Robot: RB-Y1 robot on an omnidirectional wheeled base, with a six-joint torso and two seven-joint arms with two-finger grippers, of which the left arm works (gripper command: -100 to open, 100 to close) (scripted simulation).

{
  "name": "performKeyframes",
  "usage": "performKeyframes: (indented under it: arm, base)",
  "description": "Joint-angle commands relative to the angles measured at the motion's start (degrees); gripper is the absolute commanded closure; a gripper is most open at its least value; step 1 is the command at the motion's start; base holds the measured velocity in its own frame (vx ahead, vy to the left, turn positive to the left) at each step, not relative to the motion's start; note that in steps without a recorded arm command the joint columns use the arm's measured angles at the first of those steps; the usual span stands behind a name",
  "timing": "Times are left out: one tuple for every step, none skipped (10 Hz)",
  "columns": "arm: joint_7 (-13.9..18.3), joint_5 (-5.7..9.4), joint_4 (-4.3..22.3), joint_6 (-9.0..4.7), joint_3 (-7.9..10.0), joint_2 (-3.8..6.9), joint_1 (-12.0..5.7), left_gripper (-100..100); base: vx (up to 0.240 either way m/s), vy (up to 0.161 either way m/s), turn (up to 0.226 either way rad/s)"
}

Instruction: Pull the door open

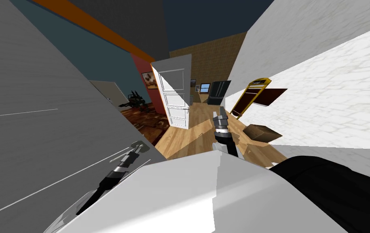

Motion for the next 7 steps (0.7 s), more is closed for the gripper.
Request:
performKeyframes:
  arm:
    - [-0.1,-0.80,0.5,0.95,-1.10,-1.22,-1.34,100]
    - [-0.1,-0.90,0.7,1.22,-1.14,-1.41,-1.72,100]
    - [-0.2,-1.12,0.9,1.79,-1.24,-1.79,-2.49,100]
    - [-0.2,-1.34,1.2,2.35,-1.33,-2.17,-3.27,100]
    - [-0.3,-1.45,1.3,2.64,-1.38,-2.36,-3.66,100]
    - [-0.3,-1.67,1.6,3.20,-1.48,-2.74,-4.44,100]
    - [-0.1,-0.84,2.0,3.19,-0.17,-2.12,-4.13,-100]
  base:
    - [-0.014,0.016,-0.171]
    - [-0.021,0.013,-0.138]
    - [-0.041,0.009,-0.162]
    - [-0.061,0.002,-0.160]
    - [-0.062,-0.003,-0.183]
    - [-0.063,-0.028,-0.259]
    - [0.025,-0.036,0.178]
